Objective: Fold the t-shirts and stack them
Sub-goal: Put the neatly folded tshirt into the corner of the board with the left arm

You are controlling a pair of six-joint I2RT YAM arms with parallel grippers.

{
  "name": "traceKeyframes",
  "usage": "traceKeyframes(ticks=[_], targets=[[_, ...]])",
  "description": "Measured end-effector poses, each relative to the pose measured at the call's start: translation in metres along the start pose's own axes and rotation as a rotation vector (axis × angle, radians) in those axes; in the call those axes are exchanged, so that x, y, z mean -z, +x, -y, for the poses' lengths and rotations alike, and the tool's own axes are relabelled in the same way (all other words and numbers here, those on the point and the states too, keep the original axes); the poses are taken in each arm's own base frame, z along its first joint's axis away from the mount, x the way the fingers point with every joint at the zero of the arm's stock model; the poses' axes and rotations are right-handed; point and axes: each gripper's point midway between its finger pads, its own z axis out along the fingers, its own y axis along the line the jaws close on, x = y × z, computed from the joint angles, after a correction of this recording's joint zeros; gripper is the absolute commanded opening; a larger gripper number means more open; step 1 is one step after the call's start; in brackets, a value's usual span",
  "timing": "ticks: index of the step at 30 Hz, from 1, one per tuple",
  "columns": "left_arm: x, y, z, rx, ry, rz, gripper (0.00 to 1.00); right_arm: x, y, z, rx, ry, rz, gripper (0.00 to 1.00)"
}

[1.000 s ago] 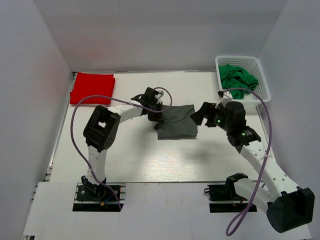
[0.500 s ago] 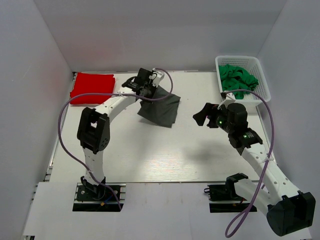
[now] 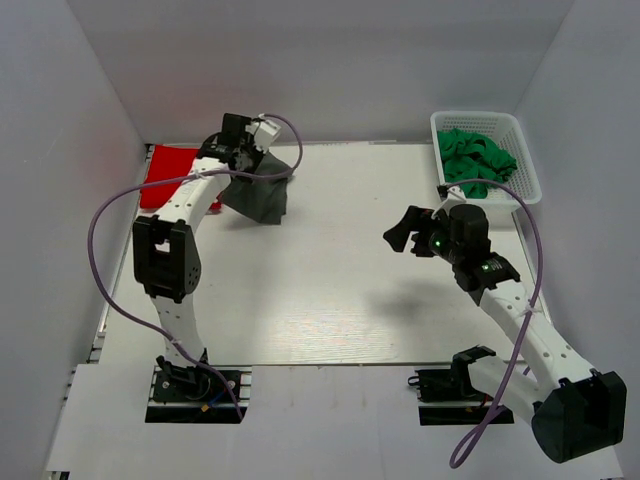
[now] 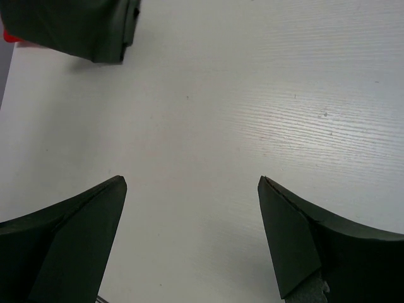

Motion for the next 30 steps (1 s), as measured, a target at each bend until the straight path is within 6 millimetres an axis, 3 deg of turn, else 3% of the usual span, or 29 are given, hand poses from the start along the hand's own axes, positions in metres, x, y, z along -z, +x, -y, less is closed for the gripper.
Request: traceKeyframes(ticks=[10, 23, 30], targets=[[0.023, 0.004, -0.069, -0.036, -0.103, 0.049, 0.0, -0.002, 0.002, -0.005, -0.063, -0.019, -0.014, 0.9], [0.058, -0.005, -0.114, -0.06, -0.149, 0.144, 0.0, -0.008, 0.011, -0.005, -0.082, -0.029, -0.057, 0.9], [0.065, 0.0, -0.137, -0.045, -0.185, 0.158, 0.0, -0.012, 0.017, -0.005, -0.088, -0.034, -0.086, 0.9]])
